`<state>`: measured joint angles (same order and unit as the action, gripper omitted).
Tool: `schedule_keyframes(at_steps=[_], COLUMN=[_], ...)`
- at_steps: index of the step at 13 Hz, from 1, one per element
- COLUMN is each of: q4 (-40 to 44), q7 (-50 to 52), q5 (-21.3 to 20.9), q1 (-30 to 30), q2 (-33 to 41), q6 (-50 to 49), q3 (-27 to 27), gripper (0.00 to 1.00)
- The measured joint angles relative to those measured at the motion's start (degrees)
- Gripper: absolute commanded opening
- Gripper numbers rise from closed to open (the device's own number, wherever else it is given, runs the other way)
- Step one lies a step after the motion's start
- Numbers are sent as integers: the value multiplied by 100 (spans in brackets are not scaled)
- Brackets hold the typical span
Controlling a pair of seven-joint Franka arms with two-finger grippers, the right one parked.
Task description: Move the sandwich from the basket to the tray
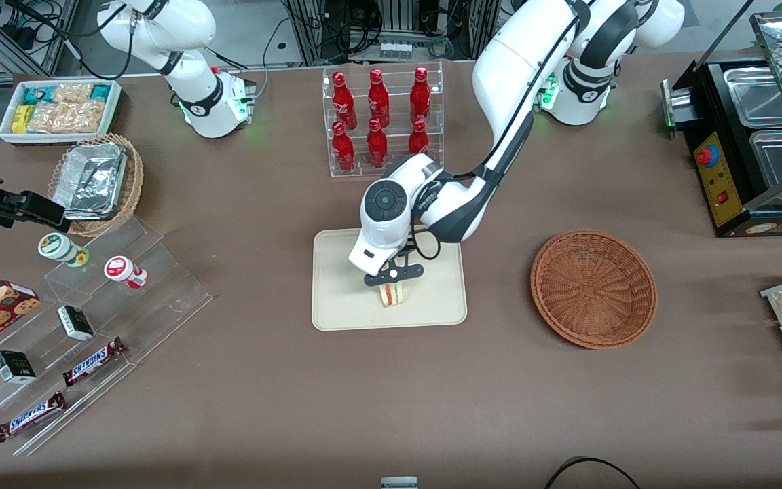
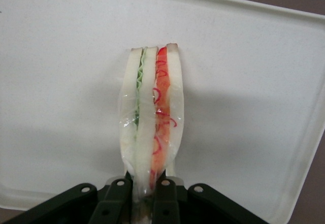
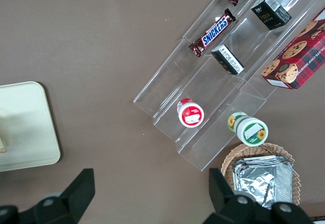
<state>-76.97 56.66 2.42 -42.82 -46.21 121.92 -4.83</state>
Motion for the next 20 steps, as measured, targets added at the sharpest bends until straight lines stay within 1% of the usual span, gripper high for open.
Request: schedule_keyframes(at_steps=[6,10,11,13,14,17,20], q4=[125,249,250,256,265,331,329], q7=[4,-95,-134,-148,-148,-186,-755], q5=[1,-17,-74,-344,-386,-412,-393], q1=[0,9,23,39,44,108,446], q2=[-19,269,345,472,554,1012,1535], q6=[4,-121,-139,-147,-210,-946,-1572], q3=[4,55,68,107,128,166,172], gripper=[100,100,100,100,100,100,100])
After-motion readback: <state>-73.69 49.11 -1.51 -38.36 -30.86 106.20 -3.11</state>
